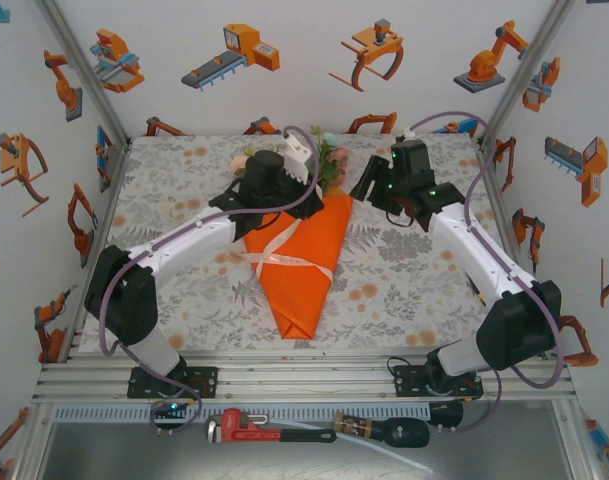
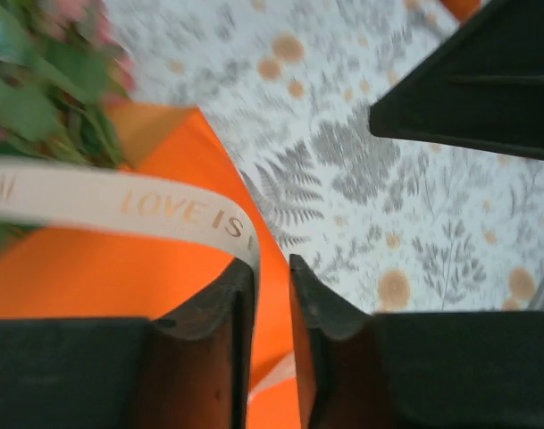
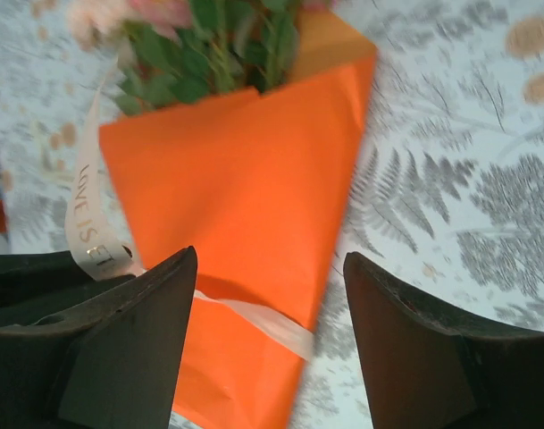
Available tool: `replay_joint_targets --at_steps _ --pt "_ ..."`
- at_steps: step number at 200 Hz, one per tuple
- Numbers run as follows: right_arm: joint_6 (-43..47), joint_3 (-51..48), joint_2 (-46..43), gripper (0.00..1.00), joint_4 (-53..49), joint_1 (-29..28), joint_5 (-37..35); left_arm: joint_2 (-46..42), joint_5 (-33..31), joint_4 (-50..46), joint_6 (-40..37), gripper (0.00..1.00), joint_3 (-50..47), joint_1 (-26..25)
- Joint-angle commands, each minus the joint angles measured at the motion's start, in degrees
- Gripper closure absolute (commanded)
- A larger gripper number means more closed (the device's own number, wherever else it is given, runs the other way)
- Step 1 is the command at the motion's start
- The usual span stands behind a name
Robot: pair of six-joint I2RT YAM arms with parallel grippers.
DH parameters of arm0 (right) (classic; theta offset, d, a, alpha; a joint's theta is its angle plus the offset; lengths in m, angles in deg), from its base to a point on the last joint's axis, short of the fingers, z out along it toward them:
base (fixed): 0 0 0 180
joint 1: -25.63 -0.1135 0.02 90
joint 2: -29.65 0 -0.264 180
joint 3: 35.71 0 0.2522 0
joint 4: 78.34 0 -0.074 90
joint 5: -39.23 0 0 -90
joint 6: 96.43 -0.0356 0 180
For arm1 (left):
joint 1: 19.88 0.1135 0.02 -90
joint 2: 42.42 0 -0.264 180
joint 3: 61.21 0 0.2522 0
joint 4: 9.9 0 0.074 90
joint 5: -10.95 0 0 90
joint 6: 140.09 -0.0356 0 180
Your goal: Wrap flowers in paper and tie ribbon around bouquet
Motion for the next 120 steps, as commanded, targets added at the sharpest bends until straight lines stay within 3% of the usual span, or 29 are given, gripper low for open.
replay_joint_targets --at_steps 1,26,50,74,94,120 --pt "2.73 -2.27 0.62 0.37 2.33 1.42 2.84 -4.04 1.93 0.07 -5.39 0.62 -0.92 -0.78" --pt "8.91 1.00 6.43 0.38 2.12 1.46 9.46 -10.52 -4.17 -2.68 -10.50 0.45 -4.58 -0.51" --pt "11.39 5.30 13.47 0.39 1.68 1.36 12.20 -15.41 -12.88 -9.16 -13.01 0.45 -6.68 1.04" --pt "11.86 8.65 20.15 0.38 1.30 0.99 8.86 -18.02 -17.33 -14.81 -14.73 0.46 -9.48 3.28" --pt "13.55 12.20 25.17 0.38 2.20 0.98 7.20 -20.06 -17.03 -16.03 -14.86 0.47 -12.55 4.80" --pt "13.60 18.33 31.71 0.39 0.22 0.93 5.78 -21.77 -11.14 -17.07 -14.92 0.47 -14.56 5.43"
